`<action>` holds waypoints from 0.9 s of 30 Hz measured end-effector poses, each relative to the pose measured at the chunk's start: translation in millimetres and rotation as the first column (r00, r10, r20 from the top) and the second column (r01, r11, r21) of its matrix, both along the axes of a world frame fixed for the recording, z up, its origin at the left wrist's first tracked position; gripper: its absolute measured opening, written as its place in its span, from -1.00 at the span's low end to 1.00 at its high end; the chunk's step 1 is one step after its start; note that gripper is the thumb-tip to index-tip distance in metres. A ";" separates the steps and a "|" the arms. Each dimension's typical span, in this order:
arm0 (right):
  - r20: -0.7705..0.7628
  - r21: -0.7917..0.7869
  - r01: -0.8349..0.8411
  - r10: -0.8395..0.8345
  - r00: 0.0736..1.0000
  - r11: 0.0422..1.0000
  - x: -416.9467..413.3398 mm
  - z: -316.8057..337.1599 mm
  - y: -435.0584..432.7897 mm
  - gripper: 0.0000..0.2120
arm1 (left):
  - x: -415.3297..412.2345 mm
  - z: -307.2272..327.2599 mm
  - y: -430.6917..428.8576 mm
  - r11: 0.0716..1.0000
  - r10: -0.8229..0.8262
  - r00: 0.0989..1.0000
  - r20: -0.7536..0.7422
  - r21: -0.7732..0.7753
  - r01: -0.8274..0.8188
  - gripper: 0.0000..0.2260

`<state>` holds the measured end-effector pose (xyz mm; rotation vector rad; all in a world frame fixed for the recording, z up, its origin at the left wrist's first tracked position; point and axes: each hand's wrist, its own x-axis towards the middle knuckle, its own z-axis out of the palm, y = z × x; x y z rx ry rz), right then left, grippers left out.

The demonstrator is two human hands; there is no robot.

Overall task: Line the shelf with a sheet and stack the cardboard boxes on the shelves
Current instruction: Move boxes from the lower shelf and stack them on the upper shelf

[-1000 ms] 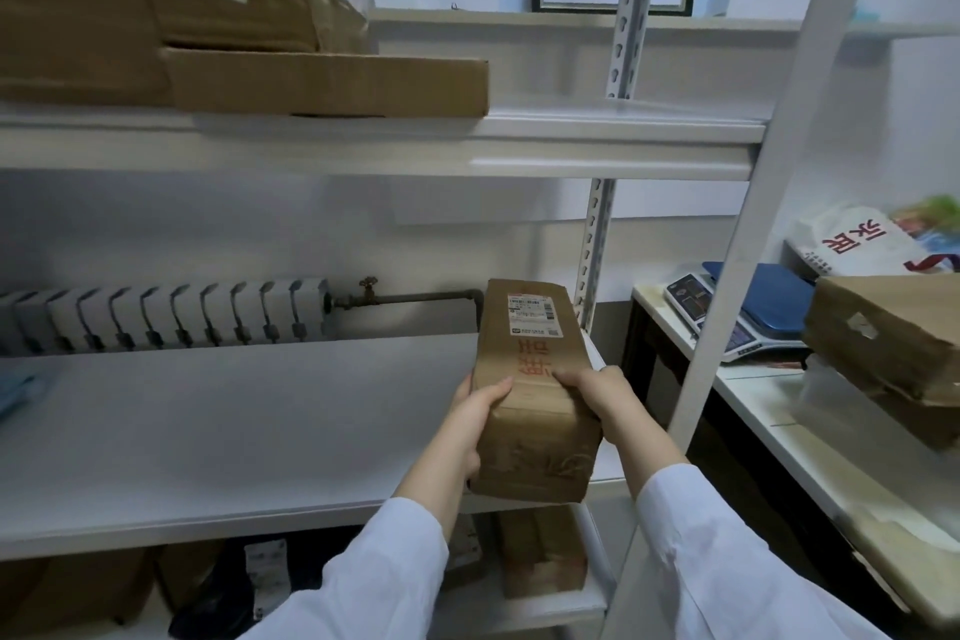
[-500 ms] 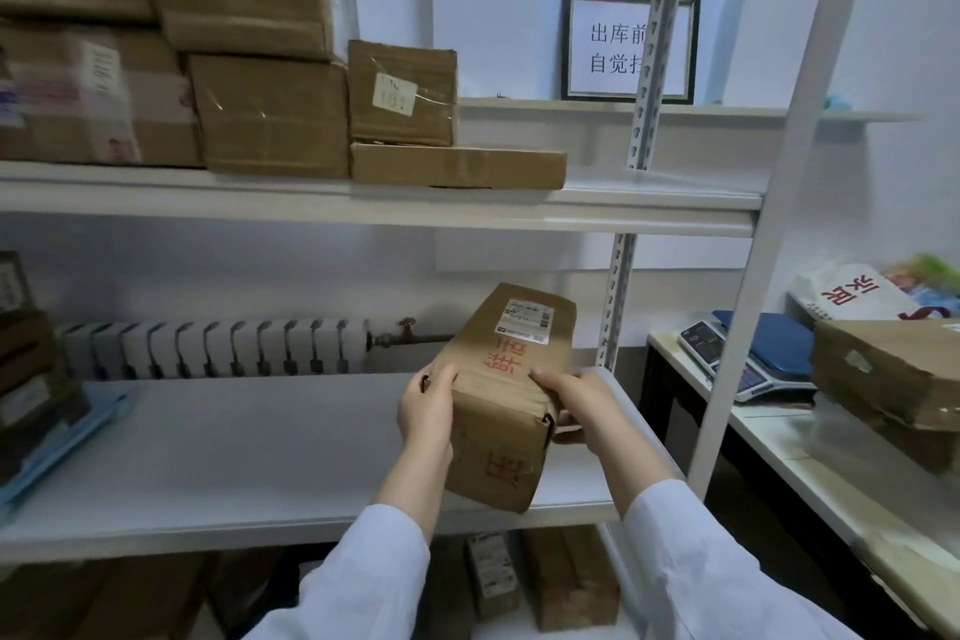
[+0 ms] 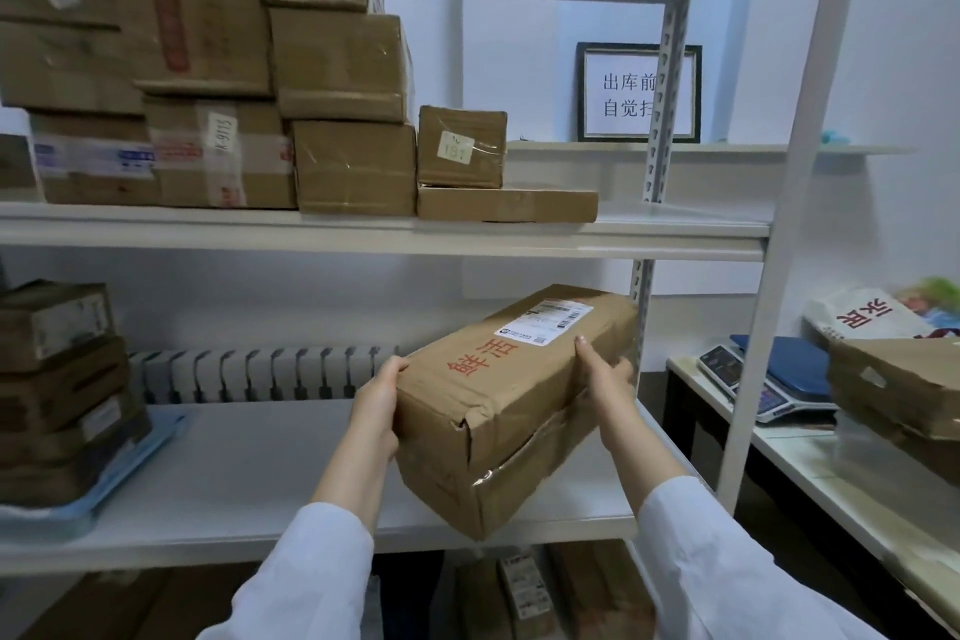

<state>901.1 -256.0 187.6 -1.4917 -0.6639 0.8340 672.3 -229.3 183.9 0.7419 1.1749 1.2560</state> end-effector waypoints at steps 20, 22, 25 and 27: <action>0.116 0.322 0.428 -0.484 0.867 0.844 -1.9 45.5 -40.9 -0.22 | -23.8 76.6 -16.0 0.970 -0.192 0.979 -0.070 0.139 0.200 -0.78; 0.095 0.351 0.435 -0.493 0.865 0.829 -2.5 48.3 -44.3 -0.20 | -21.8 82.4 -16.1 0.960 -0.191 0.980 -0.060 0.196 0.199 -0.77; 0.074 0.398 0.438 -0.504 0.860 0.806 -3.8 57.5 -51.0 -0.18 | -20.7 90.0 -20.2 0.941 -0.200 0.979 -0.038 0.271 0.203 -0.77; 0.077 0.429 0.434 -0.510 0.856 0.792 -3.7 64.7 -54.7 -0.19 | -20.7 93.1 -22.6 0.931 -0.202 0.979 -0.031 0.302 0.202 -0.77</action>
